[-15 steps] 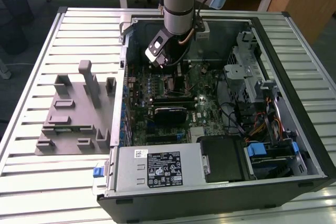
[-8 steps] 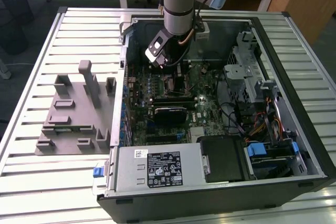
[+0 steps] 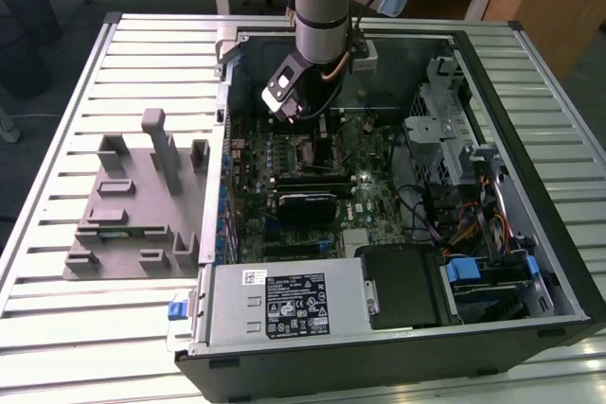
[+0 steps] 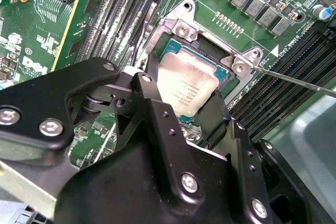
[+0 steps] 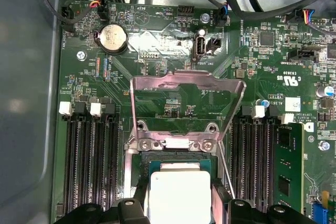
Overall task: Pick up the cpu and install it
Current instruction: 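Place the cpu into insertion slot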
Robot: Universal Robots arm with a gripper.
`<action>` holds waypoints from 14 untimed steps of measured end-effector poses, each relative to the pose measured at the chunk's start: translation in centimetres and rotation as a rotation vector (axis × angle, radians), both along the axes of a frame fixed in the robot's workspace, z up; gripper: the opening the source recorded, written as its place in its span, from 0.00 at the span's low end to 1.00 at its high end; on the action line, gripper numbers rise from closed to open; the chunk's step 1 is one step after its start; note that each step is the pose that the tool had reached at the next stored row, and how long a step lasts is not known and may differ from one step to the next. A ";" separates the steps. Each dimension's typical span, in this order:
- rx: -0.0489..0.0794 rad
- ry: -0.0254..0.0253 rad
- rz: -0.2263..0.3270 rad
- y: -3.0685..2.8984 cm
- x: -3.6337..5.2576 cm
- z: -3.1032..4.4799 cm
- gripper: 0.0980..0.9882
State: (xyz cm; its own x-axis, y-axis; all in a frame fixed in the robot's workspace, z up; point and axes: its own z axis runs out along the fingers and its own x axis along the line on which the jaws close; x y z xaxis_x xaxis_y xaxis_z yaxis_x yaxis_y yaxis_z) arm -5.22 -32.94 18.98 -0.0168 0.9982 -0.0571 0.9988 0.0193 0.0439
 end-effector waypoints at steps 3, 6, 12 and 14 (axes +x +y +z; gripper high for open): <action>0.000 0.0002 0.000 -0.01 -0.01 0.04 0.50; 0.002 -0.0010 0.000 0.03 0.02 0.18 0.50; 0.003 -0.0005 0.000 0.03 0.02 0.23 0.50; 0.003 -0.0003 -0.007 0.03 0.02 0.24 0.50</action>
State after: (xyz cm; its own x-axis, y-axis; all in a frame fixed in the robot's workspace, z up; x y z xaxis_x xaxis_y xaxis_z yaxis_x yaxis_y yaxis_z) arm -5.21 -32.92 19.22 -0.0102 0.9985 -0.0544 0.9989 0.0126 0.0443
